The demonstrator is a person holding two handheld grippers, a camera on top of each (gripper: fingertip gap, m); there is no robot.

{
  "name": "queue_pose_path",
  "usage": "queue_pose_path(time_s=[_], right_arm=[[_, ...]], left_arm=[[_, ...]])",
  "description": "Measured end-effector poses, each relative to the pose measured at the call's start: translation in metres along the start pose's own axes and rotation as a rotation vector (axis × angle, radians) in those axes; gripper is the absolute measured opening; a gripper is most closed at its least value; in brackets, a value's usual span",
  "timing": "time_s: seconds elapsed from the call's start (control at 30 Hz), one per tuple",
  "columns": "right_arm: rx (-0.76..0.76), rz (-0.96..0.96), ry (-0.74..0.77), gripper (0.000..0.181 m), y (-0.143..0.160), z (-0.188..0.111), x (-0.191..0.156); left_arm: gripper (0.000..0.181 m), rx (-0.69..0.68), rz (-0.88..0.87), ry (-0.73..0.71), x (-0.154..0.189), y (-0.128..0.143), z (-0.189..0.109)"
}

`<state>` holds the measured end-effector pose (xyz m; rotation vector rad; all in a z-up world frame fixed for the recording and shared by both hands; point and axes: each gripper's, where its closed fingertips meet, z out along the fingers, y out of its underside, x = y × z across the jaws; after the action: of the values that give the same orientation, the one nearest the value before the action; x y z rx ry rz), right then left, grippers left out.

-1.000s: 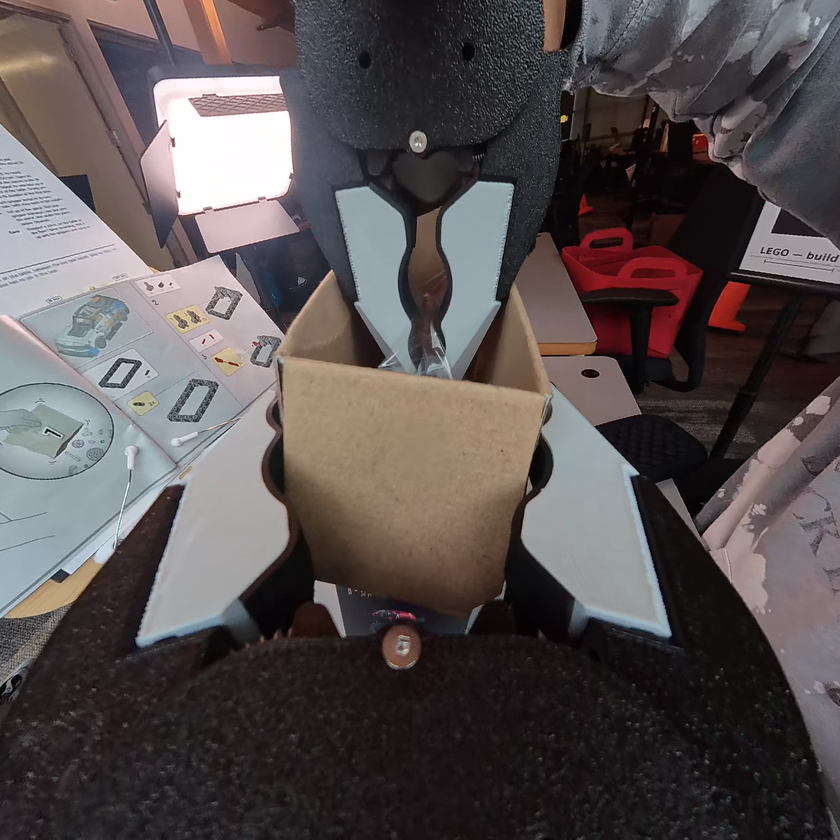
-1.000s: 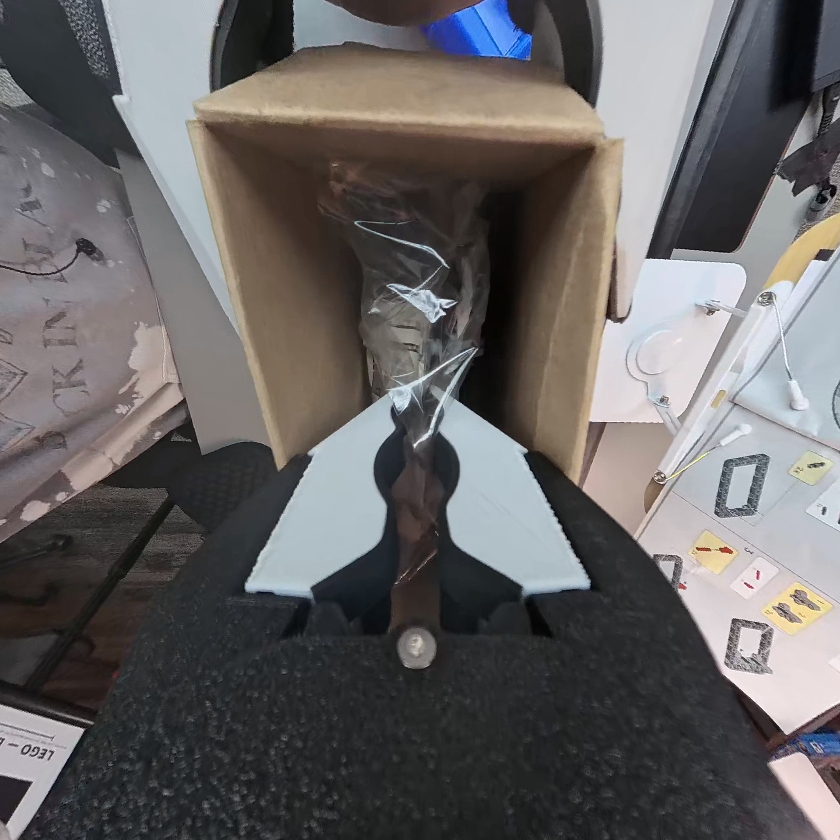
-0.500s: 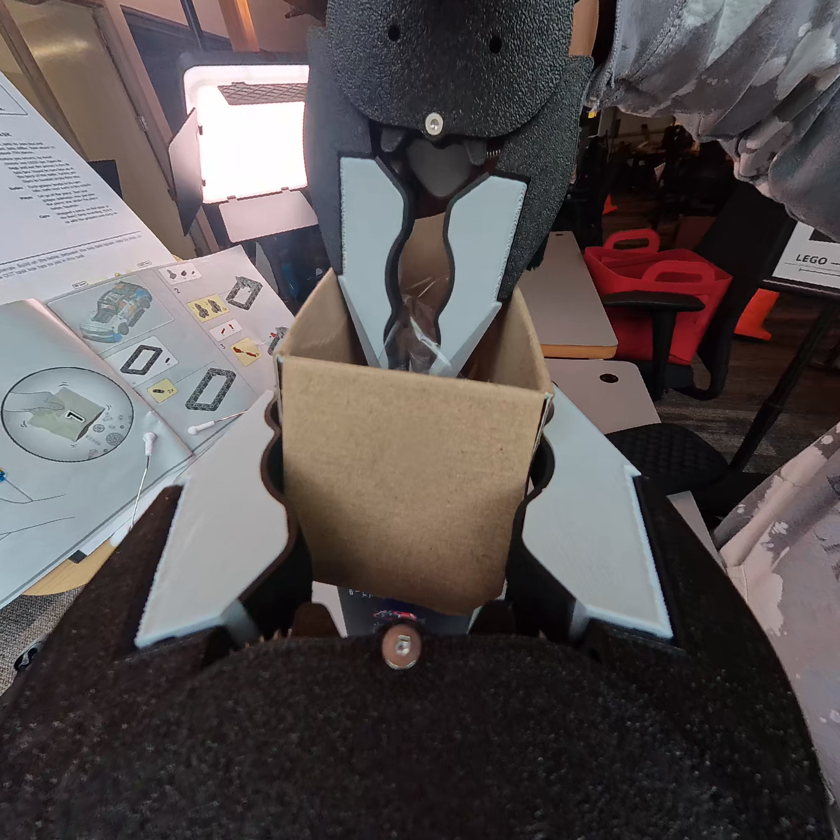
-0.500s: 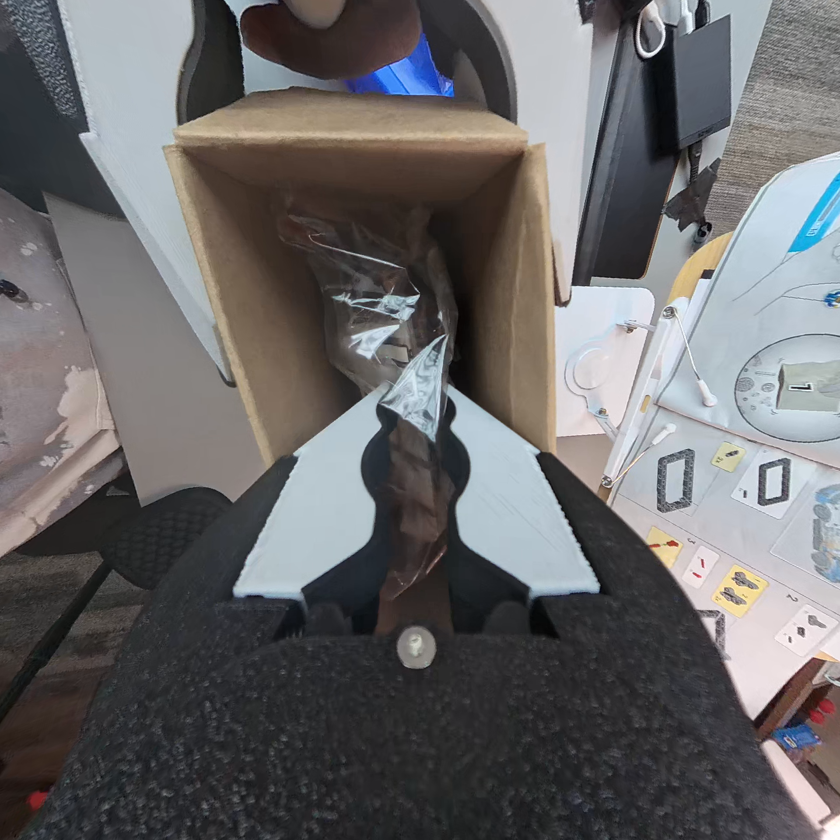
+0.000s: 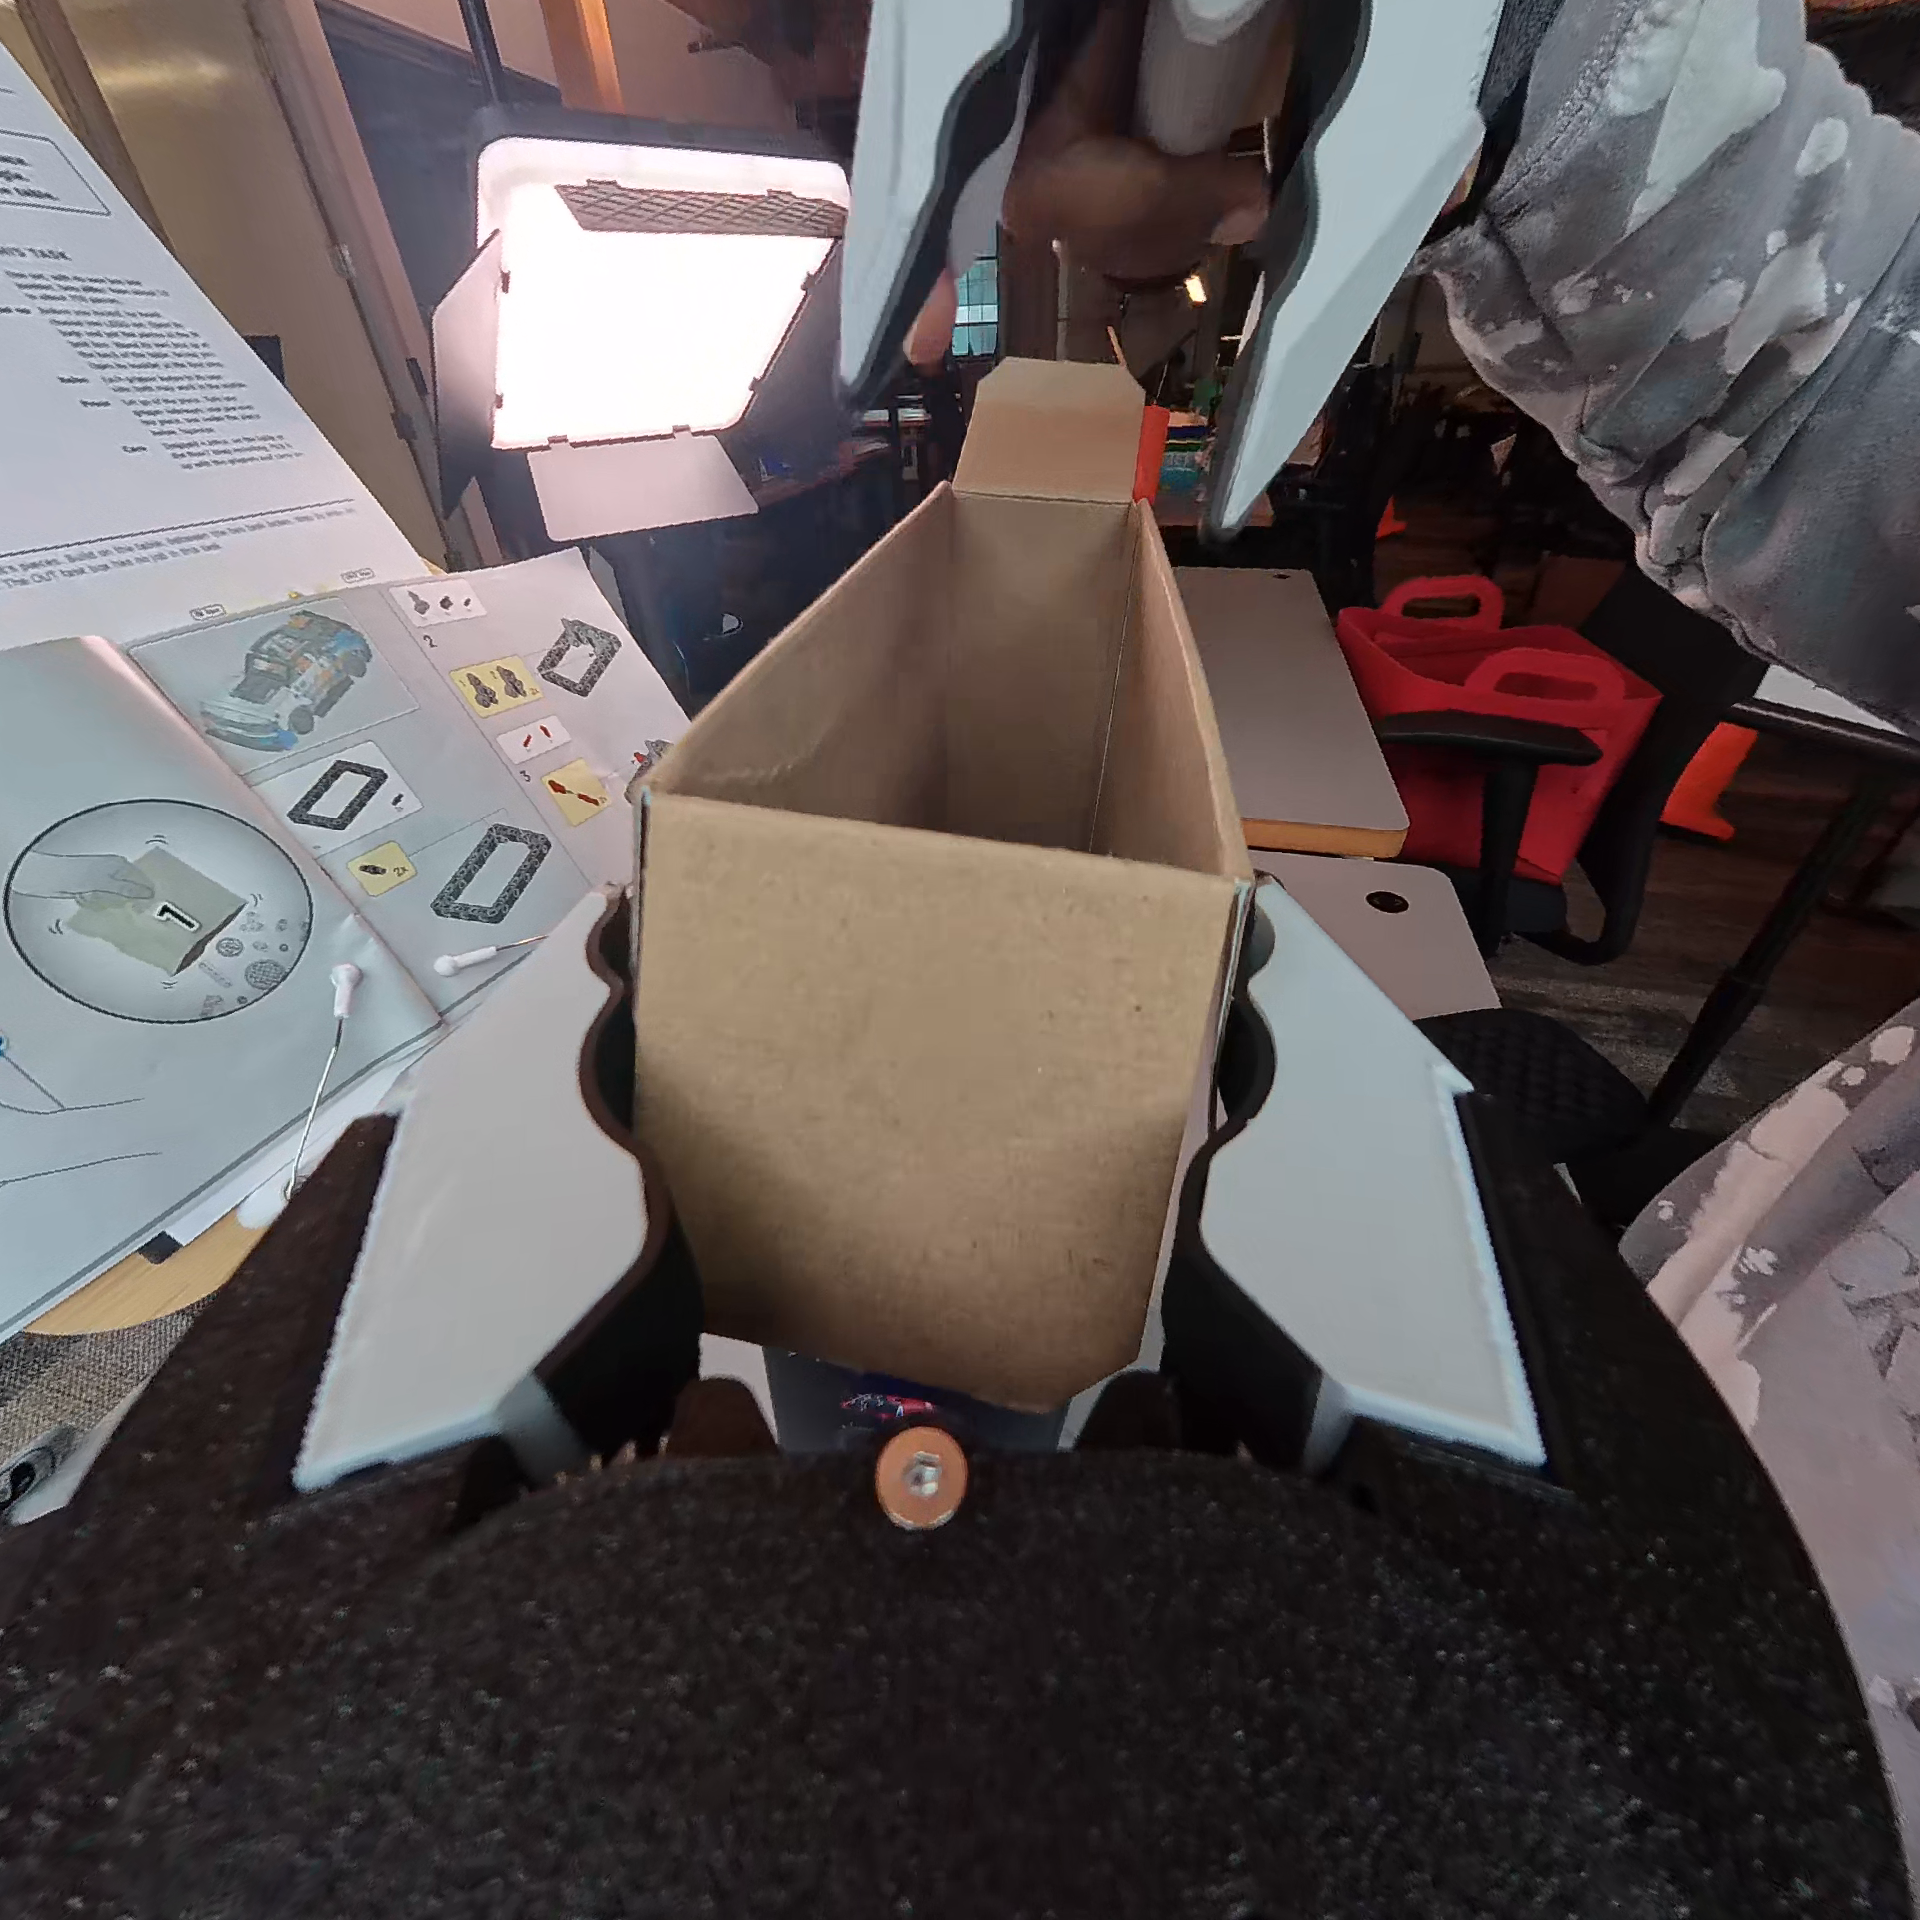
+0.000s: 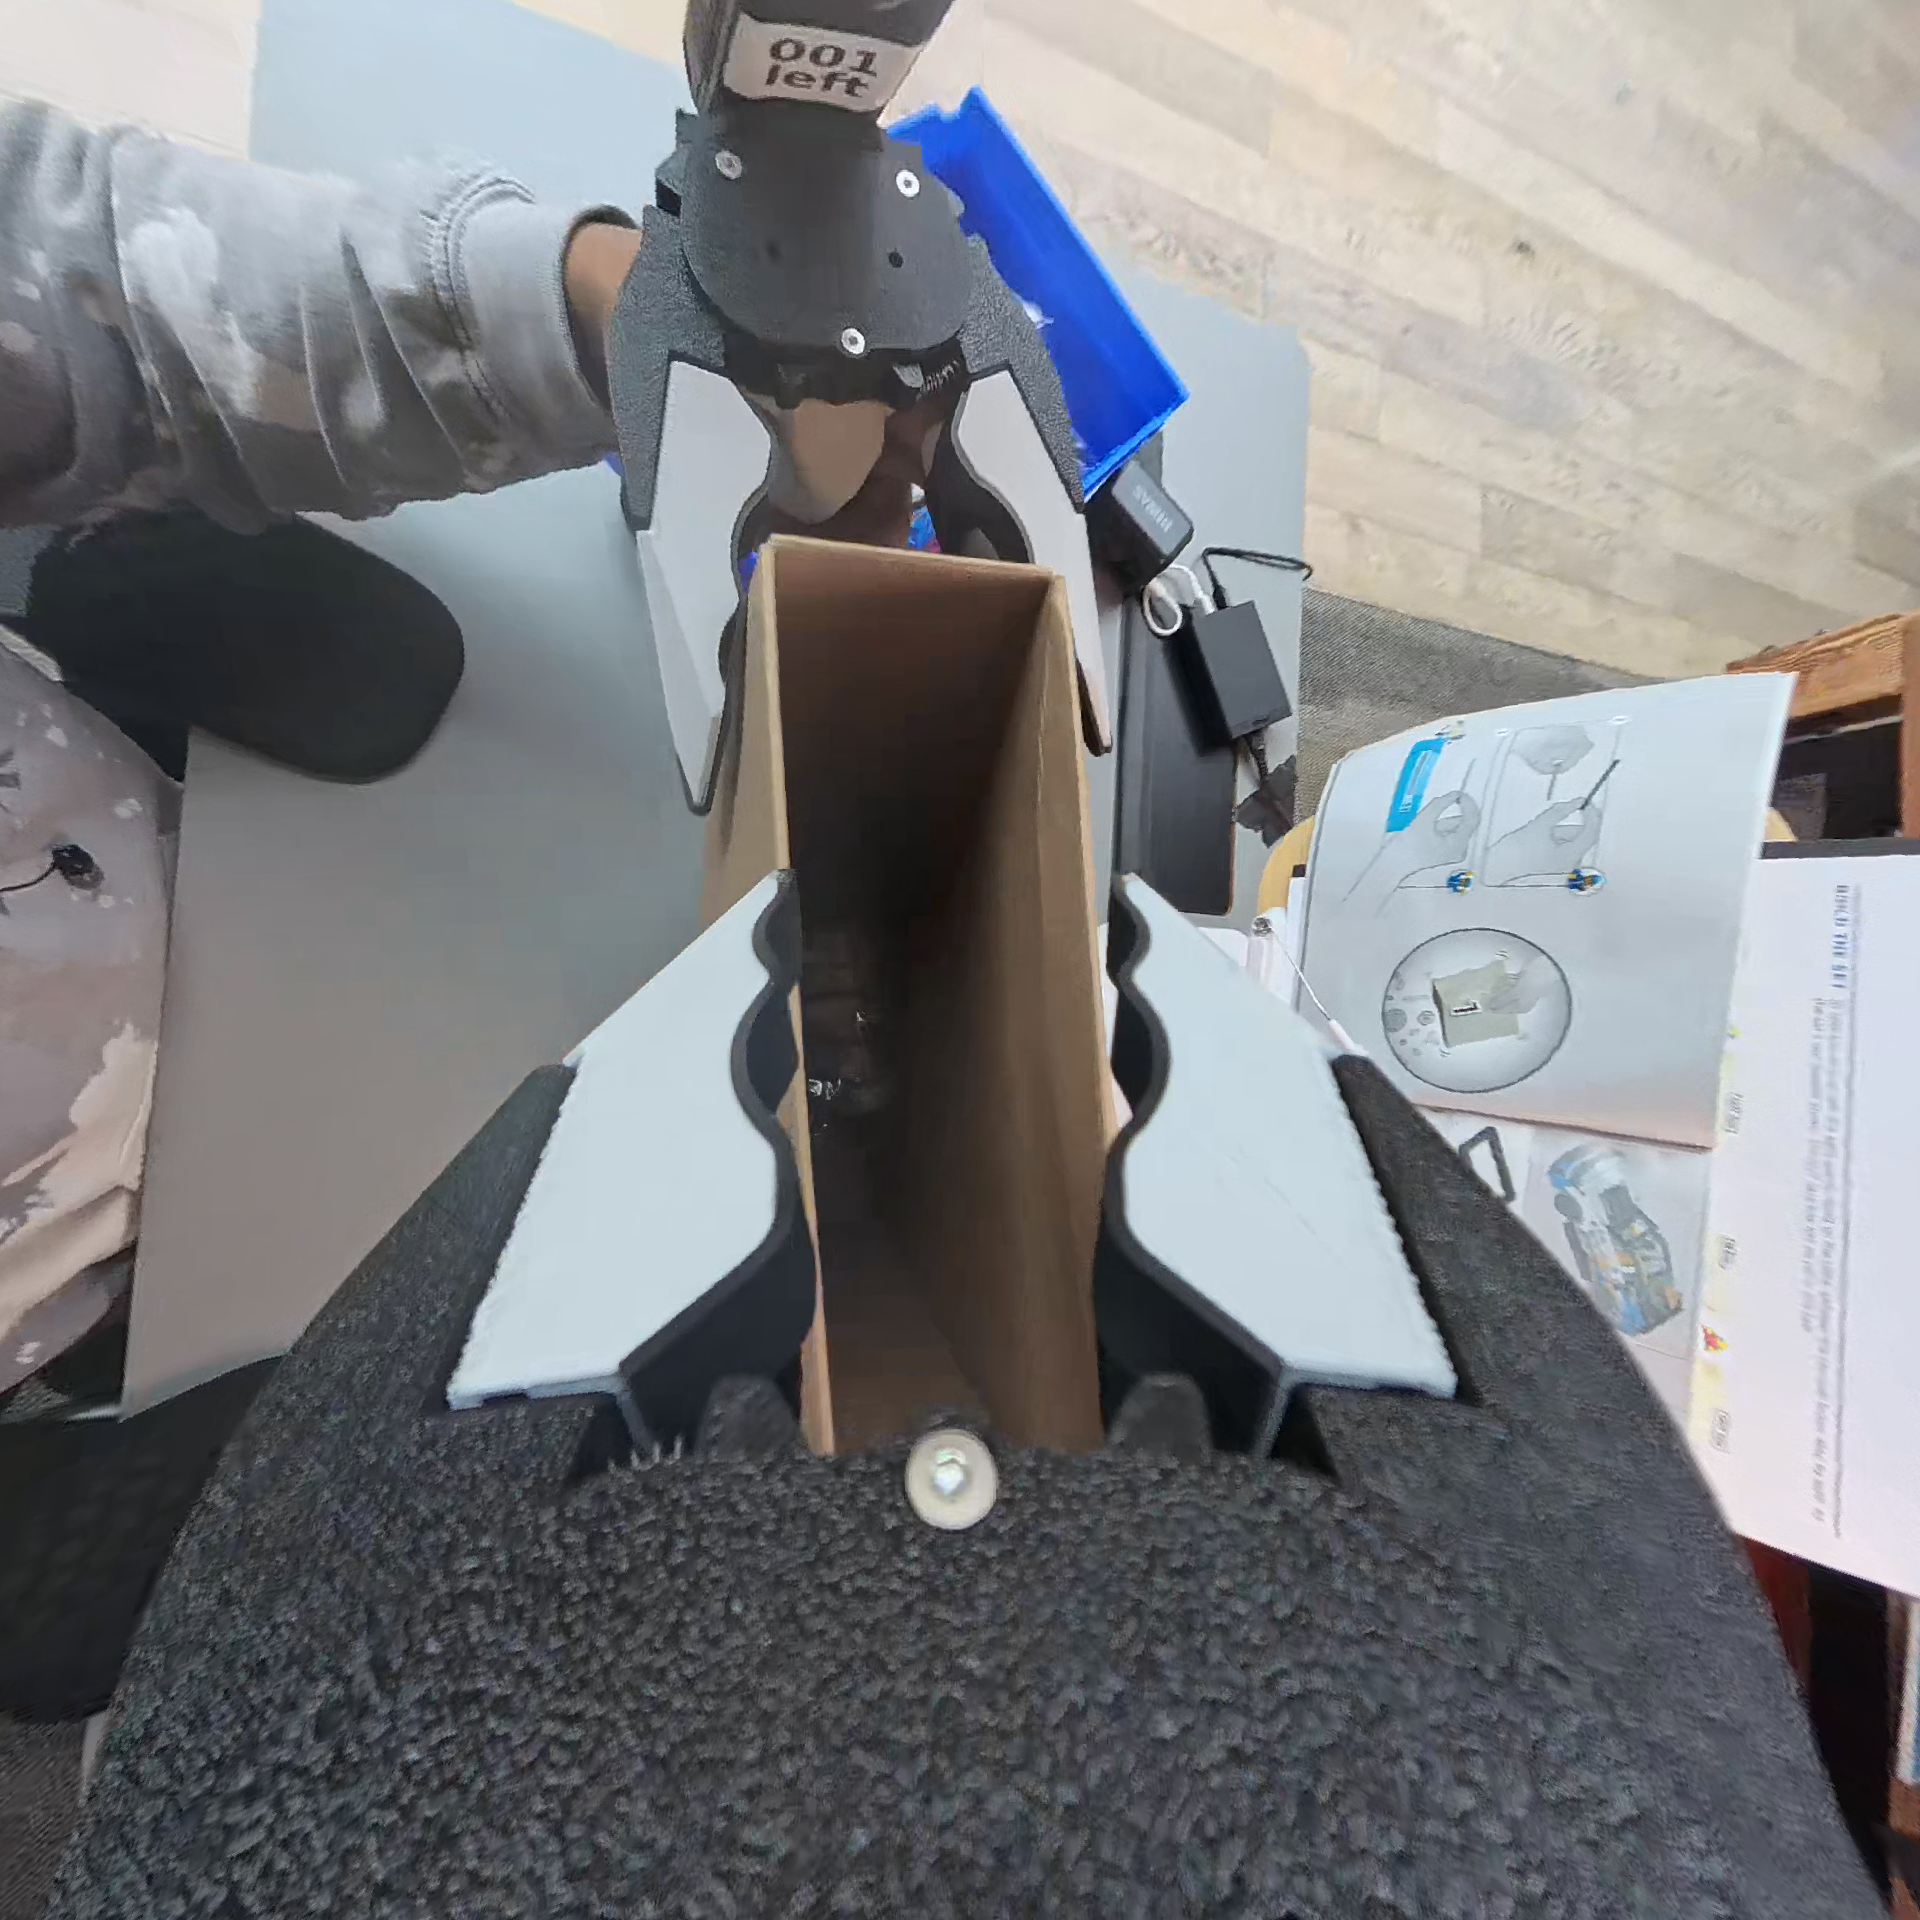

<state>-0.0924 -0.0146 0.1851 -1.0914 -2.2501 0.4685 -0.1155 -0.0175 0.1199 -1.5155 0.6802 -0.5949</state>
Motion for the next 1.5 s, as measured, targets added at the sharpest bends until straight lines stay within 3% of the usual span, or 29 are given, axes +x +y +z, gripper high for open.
queue_pose_path(time_s=[0.23, 0.37, 0.5, 0.63, 0.73, 0.93, 1.0, 1.1, 1.2, 1.3, 1.4, 1.5], right_arm=[[0.084, -0.095, 0.26, 0.067, 0.055, -0.045, -0.038], [0.372, 0.018, 0.388, 0.067, 0.097, -0.06, -0.073], [0.676, 0.247, 0.541, 0.063, 0.17, -0.067, -0.094], [0.7, 0.478, 0.511, 0.096, 0.243, -0.011, -0.093], [0.644, 0.541, 0.426, 0.116, 0.268, 0.041, -0.074], [0.738, 0.524, 0.213, 0.122, 0.239, 0.092, -0.038], [0.716, 0.494, 0.177, 0.102, 0.237, 0.107, -0.035], [0.777, 0.485, 0.147, 0.097, 0.235, 0.109, -0.038], [0.767, 0.464, 0.143, 0.093, 0.237, 0.105, -0.044], [0.776, 0.457, 0.146, 0.092, 0.241, 0.1, -0.047], [0.797, 0.455, 0.138, 0.092, 0.243, 0.098, -0.047], [0.811, 0.457, 0.134, 0.092, 0.244, 0.098, -0.046]], left_arm=[[0.111, -0.009, 0.0, 0.039, -0.002, 0.001, -0.001], [0.111, -0.023, -0.009, 0.085, -0.005, 0.001, 0.001], [0.114, -0.038, -0.051, 0.112, -0.017, 0.002, 0.005], [0.121, -0.069, -0.058, 0.134, -0.022, 0.003, 0.007], [0.126, -0.106, -0.045, 0.148, -0.021, 0.005, 0.008], [0.135, -0.142, -0.046, 0.138, -0.026, 0.006, 0.01], [0.138, -0.155, -0.041, 0.119, -0.028, 0.006, 0.009], [0.146, -0.156, 0.0, 0.032, -0.035, 0.002, 0.002], [0.143, -0.103, 0.023, -0.059, -0.035, -0.012, -0.031], [0.132, -0.17, 0.046, -0.251, -0.045, 0.0, -0.089], [0.114, -0.357, 0.021, -0.517, -0.06, 0.047, -0.158], [0.093, -0.65, -0.036, -0.703, -0.063, 0.121, -0.218]])
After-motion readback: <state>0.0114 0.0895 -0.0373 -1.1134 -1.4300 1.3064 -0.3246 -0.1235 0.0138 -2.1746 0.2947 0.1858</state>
